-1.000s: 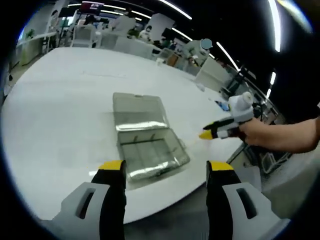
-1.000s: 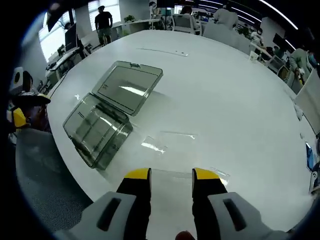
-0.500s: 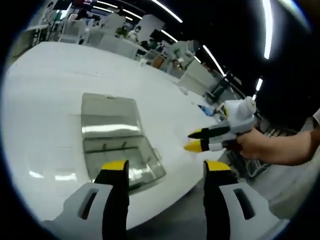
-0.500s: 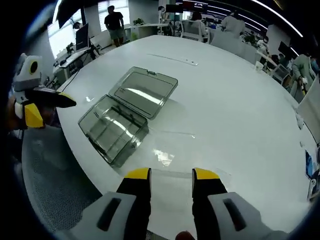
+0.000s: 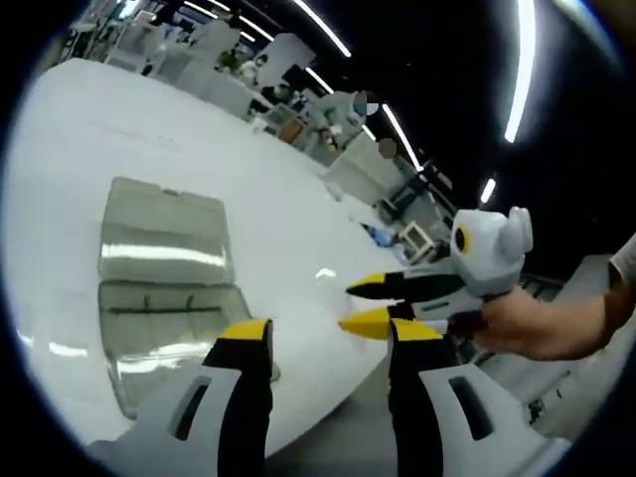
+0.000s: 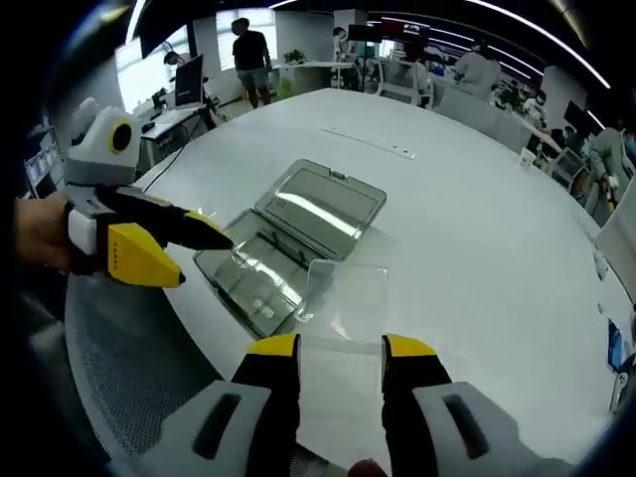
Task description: Insert the divider into the dual guide fixture by aligning both edges with the guide slots and pushing it downward to the bottom, including one-sided entry, uneven engagement, binding, and posture correction.
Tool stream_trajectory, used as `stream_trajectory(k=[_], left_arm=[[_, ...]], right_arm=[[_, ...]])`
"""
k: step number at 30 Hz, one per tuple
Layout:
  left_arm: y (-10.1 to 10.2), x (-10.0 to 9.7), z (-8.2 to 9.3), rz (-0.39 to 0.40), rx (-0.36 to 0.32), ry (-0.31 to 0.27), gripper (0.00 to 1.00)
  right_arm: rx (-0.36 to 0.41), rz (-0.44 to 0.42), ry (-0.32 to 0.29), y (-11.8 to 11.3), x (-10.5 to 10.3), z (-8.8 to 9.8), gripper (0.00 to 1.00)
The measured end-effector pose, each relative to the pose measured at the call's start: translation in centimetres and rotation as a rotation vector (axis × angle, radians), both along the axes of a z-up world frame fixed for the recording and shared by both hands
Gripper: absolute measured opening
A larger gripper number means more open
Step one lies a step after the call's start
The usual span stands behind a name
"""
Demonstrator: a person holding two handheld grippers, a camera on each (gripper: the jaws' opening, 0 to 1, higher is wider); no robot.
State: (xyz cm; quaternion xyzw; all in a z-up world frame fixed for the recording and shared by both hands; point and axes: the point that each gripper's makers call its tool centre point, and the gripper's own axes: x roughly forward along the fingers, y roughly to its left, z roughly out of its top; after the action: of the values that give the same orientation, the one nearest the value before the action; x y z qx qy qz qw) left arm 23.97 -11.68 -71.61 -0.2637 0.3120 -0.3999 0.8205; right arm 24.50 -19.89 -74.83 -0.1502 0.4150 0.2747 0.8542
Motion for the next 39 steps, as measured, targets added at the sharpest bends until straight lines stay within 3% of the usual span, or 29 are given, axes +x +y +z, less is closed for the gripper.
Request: stream_trajectory(k=[15,29,39], left_arm=[[-0.1,1.0,1.0,0.06,-0.122,0.023,0.26],[0.1,1.0,1.7,0.096,-0.206,0.041,0.12],[0.0,0.8,1.7,0.1,-0.224,0.059,0.03]], right_arm=[[0.061,0.06,-0.027,3.6,-1.1,2.8,0.27],[0.087,0.097,-0.024,5.3,-1.6,3.3,0.27],[0.108,0.105,-0.02,5.7,-1.6,3.4,0.27]])
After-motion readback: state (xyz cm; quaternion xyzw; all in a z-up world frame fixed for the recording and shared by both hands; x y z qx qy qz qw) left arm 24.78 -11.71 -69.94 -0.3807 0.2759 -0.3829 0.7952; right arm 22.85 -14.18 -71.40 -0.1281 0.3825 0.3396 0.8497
